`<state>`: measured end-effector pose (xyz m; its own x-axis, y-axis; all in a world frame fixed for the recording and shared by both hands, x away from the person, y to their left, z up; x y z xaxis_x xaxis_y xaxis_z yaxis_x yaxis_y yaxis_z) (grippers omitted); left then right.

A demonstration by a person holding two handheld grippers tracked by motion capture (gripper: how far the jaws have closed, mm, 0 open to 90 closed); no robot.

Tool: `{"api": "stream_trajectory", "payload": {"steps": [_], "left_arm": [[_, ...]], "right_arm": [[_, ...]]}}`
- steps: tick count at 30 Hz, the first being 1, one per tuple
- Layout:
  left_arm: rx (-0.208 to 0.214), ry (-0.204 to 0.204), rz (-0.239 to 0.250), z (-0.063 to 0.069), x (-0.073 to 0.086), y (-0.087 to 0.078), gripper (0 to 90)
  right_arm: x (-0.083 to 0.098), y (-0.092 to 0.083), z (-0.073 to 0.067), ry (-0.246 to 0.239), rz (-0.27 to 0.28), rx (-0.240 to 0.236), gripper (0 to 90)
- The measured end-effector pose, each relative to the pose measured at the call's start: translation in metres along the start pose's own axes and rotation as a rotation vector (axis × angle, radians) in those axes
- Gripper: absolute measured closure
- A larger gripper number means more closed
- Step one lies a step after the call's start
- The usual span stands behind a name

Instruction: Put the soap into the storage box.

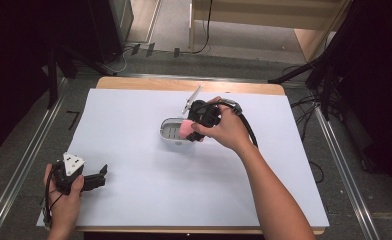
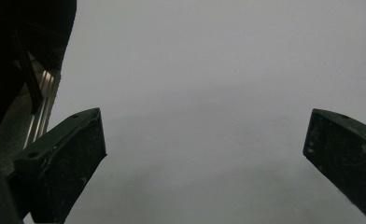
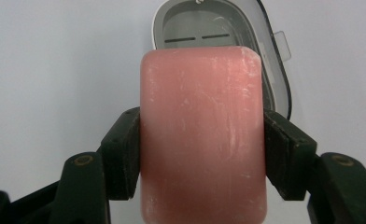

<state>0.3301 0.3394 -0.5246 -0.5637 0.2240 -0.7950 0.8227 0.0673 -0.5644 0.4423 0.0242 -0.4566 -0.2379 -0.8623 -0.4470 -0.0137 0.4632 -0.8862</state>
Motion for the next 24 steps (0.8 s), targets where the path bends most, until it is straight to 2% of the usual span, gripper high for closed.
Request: {"api": "stream_trajectory", "payload": {"steps": [5,10,15,19,24], "left_arm": [[0.001,0.0,0.0,0.0,0.0,0.0,0.0],[0.004,0.0,-0.001,0.0,0.0,0.0,0.0],[0.005,0.0,-0.002,0.0,0.0,0.0,0.0],[0.005,0.0,-0.002,0.0,0.0,0.0,0.0],[0.005,-0.002,-0.002,0.0,0.0,0.0,0.0]], "right_arm": [[-0.009,0.005,0.002,-0.025,-0.003,0.0,38.5],[-0.015,0.009,0.002,-0.025,-0.01,-0.009,38.5],[-0.021,0.015,0.004,-0.046,-0.019,-0.016,38.5],[-0.025,0.018,0.004,-0.039,-0.029,-0.03,38.5],[-0.03,0.022,0.007,-0.051,-0.034,-0.027,38.5]]}}
Point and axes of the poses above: each handheld gripper's, and its own axes: y roughly forward along the jaws, x roughly out of its underside, z roughly to its right, the point moved 10 cm from there along y, roughly forward along the jaws, and after that the axes turned 7 degrees about -x, right-handed, at the moved point
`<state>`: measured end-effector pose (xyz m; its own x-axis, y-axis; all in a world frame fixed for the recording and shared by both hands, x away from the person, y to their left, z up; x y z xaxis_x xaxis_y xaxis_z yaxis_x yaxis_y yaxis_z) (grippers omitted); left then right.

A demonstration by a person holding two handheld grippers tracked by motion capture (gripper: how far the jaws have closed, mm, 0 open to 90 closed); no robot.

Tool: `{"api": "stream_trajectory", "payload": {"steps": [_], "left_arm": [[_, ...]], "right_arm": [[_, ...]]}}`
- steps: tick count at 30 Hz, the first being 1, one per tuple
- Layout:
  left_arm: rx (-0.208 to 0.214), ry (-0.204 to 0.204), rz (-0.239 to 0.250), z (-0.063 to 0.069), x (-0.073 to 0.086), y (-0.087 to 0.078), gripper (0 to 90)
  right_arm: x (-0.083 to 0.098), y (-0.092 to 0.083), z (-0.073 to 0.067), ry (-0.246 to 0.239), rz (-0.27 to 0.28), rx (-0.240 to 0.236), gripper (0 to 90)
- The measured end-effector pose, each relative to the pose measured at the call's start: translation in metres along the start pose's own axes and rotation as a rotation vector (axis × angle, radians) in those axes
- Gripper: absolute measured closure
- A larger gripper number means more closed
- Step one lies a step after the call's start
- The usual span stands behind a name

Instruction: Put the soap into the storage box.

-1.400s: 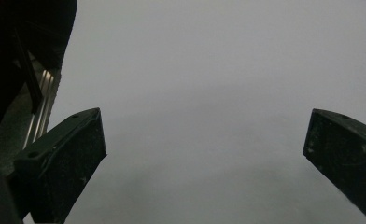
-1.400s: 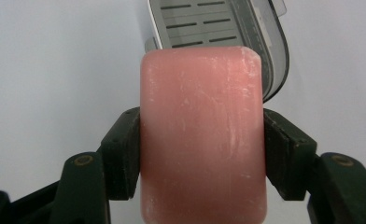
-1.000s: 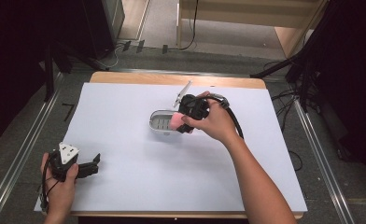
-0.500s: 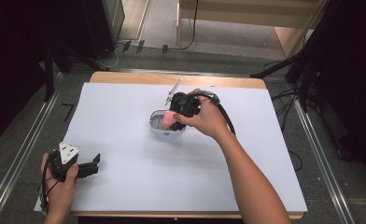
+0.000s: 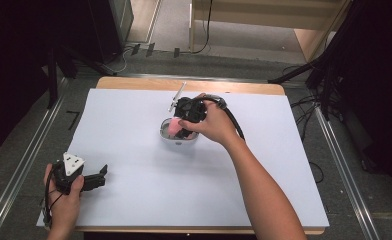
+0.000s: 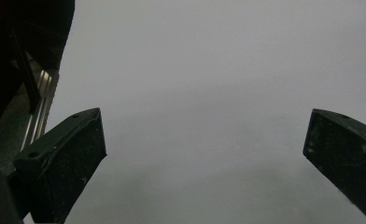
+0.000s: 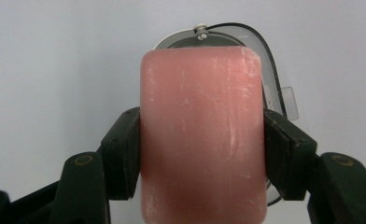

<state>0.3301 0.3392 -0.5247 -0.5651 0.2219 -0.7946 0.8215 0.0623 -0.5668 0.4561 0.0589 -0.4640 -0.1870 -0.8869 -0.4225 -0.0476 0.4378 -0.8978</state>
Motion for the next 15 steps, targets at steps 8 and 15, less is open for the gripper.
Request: {"api": "stream_trajectory", "payload": {"steps": [8,15], "left_arm": [[0.002,-0.001,0.003,0.0,0.0,0.0,0.0],[0.004,-0.002,0.003,0.0,0.0,0.0,0.0]], "right_arm": [[-0.003,0.007,0.008,-0.013,-0.008,0.002,38.5],[-0.004,0.012,0.014,-0.005,-0.009,-0.007,38.5]]}}
Point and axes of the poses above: each handheld gripper's, and its own axes: y roughly forward along the jaws, x roughly out of its underside, z roughly to its right, the point moved 10 cm from there along y, roughly forward along the jaws, and after that the axes turned 7 degrees about -x, right-handed, at the moved point
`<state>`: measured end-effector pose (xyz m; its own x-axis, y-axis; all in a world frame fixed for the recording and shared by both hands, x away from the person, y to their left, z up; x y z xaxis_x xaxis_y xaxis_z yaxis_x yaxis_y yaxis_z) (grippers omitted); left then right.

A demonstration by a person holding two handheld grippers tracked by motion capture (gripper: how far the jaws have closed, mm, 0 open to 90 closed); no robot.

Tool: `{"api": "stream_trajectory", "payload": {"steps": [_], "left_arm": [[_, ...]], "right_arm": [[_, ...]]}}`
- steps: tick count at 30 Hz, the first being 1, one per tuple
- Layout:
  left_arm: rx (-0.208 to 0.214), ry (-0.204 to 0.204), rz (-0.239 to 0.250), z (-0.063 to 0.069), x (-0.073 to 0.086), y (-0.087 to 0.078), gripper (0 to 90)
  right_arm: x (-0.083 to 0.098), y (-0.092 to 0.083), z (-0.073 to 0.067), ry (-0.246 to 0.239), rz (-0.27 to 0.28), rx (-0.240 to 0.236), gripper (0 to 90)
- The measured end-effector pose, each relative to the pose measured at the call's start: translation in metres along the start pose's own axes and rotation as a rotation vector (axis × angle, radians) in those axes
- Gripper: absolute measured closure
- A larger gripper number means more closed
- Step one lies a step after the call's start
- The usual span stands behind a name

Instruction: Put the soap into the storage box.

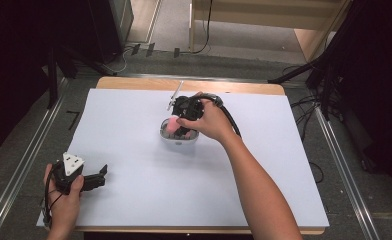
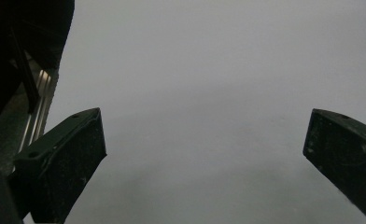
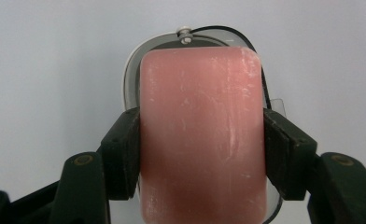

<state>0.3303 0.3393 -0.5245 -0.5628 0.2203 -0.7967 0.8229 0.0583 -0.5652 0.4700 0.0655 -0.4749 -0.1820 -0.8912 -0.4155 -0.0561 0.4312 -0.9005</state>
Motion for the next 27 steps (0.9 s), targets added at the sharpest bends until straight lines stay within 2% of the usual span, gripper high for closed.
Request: {"api": "stream_trajectory", "payload": {"steps": [13,23,25,27], "left_arm": [[0.001,0.001,0.0,0.0,0.0,0.0,0.0],[0.0,0.0,0.0,0.0,0.0,0.0,0.0],[0.0,0.001,0.0,0.0,0.0,0.0,0.0],[0.0,0.001,0.0,0.0,0.0,0.0,0.0]], "right_arm": [[0.002,0.012,0.005,-0.003,-0.017,-0.011,38.5],[0.002,0.012,0.007,-0.005,-0.007,-0.009,38.4],[0.002,0.012,0.006,-0.003,-0.011,-0.006,37.1],[0.0,0.011,0.004,0.005,0.007,-0.028,33.8]]}}
Point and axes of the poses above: each handheld gripper's, and its own axes: y roughly forward along the jaws, x roughly out of its underside, z roughly to its right, the point moved 10 cm from there along y, roughly forward along the jaws, and after that the axes turned 7 degrees about -x, right-handed, at the moved point
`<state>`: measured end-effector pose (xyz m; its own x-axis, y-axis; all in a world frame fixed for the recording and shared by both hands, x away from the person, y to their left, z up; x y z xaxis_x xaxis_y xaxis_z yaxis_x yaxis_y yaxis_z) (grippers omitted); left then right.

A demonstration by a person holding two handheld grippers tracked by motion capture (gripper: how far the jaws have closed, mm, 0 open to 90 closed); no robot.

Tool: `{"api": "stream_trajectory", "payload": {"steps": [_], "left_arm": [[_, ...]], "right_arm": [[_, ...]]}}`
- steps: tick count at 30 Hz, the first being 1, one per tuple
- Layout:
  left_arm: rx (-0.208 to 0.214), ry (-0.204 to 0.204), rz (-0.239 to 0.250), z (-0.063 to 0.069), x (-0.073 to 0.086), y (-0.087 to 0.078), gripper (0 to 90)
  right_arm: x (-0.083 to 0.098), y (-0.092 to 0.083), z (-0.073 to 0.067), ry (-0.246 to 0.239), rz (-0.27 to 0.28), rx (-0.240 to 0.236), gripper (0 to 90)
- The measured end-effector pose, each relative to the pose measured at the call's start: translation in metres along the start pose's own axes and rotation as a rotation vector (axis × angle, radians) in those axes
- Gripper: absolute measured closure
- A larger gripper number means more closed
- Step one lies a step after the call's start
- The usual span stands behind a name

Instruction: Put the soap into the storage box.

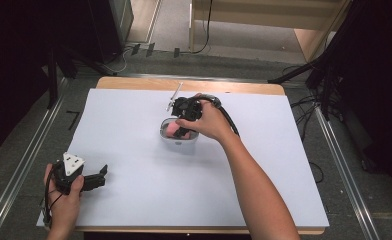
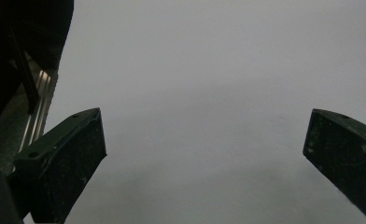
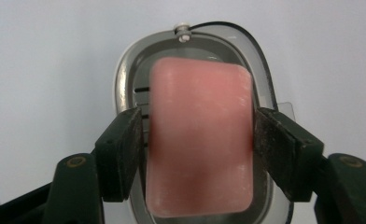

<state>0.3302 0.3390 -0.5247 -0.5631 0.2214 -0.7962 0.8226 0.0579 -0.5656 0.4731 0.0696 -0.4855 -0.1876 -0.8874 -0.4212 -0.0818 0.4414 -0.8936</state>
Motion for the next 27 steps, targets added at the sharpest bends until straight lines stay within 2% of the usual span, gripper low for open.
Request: {"api": "stream_trajectory", "payload": {"steps": [6,12,14,16,27], "left_arm": [[-0.001,0.002,0.0,0.0,0.0,0.0,0.0],[-0.001,0.002,-0.002,0.0,0.0,0.0,0.0],[-0.002,0.002,-0.002,0.0,0.0,0.0,0.0],[-0.002,0.003,-0.002,0.0,0.0,0.0,0.0],[-0.004,0.005,-0.004,0.0,0.0,0.0,0.0]], "right_arm": [[0.002,-0.004,0.001,0.013,0.001,0.013,33.1],[0.003,-0.009,0.001,0.031,0.041,0.011,34.5],[0.005,-0.014,0.0,0.054,0.059,0.009,34.5],[0.006,-0.015,0.001,0.046,0.067,0.012,34.4],[0.019,-0.027,-0.007,0.079,0.087,0.016,31.7]]}}
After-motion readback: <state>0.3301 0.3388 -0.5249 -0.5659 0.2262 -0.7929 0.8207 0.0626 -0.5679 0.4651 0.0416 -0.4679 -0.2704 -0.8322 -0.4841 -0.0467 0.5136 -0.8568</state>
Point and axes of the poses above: each handheld gripper's, and its own axes: y roughly forward along the jaws, x roughly out of its underside, z roughly to its right, the point moved 10 cm from there along y, roughly forward along the jaws, and after that the axes turned 7 degrees about -x, right-handed, at the moved point
